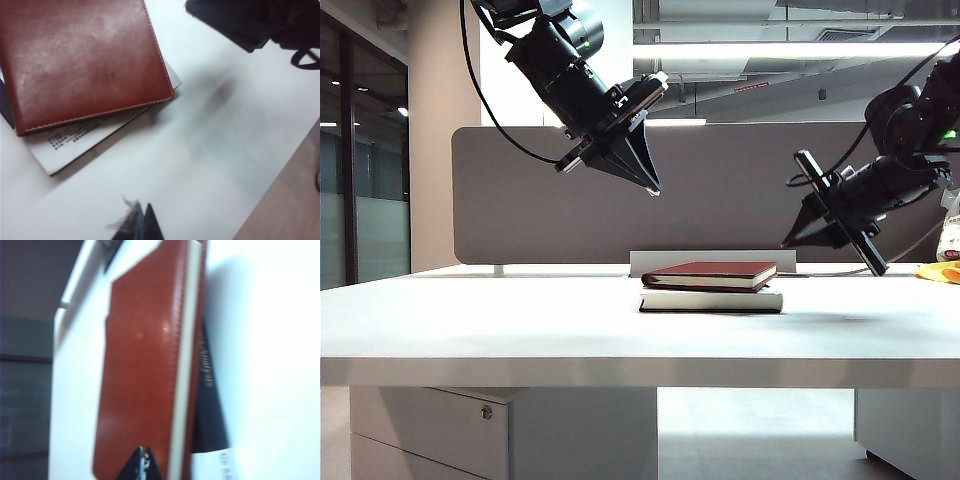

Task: Pick up the red book and place it on top of the black book.

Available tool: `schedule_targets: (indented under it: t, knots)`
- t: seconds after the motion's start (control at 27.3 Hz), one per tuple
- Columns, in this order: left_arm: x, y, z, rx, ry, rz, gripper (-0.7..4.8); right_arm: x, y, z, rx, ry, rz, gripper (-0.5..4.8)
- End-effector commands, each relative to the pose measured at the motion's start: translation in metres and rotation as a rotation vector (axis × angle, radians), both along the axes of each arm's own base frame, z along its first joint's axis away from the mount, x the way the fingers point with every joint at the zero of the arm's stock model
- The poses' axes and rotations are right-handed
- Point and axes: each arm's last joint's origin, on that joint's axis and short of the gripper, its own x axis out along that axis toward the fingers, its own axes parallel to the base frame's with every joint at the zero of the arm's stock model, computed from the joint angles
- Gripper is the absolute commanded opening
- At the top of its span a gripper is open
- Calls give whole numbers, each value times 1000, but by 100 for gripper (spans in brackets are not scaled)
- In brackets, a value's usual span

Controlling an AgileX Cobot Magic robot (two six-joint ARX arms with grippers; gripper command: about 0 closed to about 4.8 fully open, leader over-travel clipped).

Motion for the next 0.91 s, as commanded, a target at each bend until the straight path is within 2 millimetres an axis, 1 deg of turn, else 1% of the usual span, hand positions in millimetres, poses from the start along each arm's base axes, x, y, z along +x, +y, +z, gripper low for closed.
schedule_targets:
  t: [0.04,0.29,0.48,0.62,0.73,0.91]
  knots:
    - [-3,1,7,-1,-24,-15,-5,2,0,-3,-37,-16,-7,-7]
    - [-9,3,21,-7,-64,-27,-5,9,2,-9,-70,-13,-3,-7]
    - [-14,6,31,-14,-78,-28,-5,20,11,-2,-112,-33,15,-7]
    - [-17,7,37,-17,-94,-34,-5,28,12,4,-114,-49,11,-7]
    - [-21,9,42,-14,-106,-42,-5,32,12,5,-118,-43,6,-7]
    - [-27,12,52,-12,-130,-53,-5,36,10,-1,-138,-37,-26,-7]
